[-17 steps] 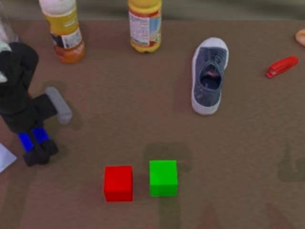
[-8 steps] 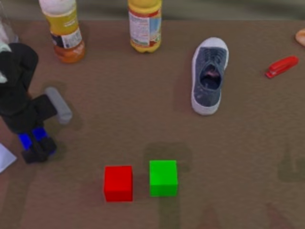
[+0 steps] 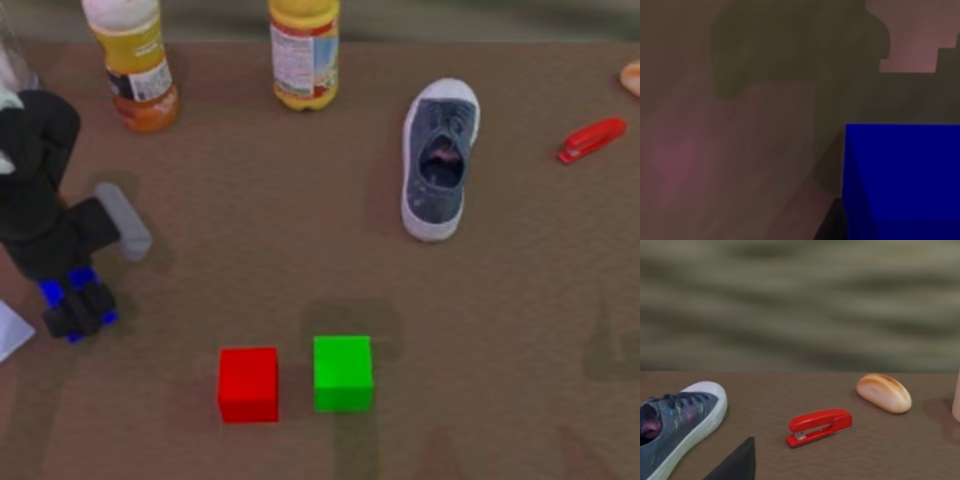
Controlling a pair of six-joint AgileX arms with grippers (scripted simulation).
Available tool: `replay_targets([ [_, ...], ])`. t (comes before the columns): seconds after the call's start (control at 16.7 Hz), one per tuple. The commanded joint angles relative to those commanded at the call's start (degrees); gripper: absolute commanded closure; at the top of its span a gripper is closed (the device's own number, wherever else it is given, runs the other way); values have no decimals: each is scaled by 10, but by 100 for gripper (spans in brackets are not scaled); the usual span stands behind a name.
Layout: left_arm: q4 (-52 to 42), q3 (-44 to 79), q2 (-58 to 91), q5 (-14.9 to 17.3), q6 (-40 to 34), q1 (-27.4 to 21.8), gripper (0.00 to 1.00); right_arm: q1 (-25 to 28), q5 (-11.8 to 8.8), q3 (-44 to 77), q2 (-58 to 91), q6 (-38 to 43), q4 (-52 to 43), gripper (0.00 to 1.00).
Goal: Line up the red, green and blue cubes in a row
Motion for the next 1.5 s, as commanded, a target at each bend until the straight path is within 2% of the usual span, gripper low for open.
replay_targets([
  [0.36,-25,11,-21,8,-6,-1,100,0,0,0,0,0,0,0],
  [0.78,-158,83,-78,7,-8,8,100,0,0,0,0,0,0,0],
  [1.14,-167,94,-76,7,-10,-2,100,0,0,0,0,0,0,0],
  [1.32,-190,148,-40,7,-29,-58,100,0,0,0,0,0,0,0],
  [1.5,-228,234,13,6,-62,-166,100,0,0,0,0,0,0,0],
])
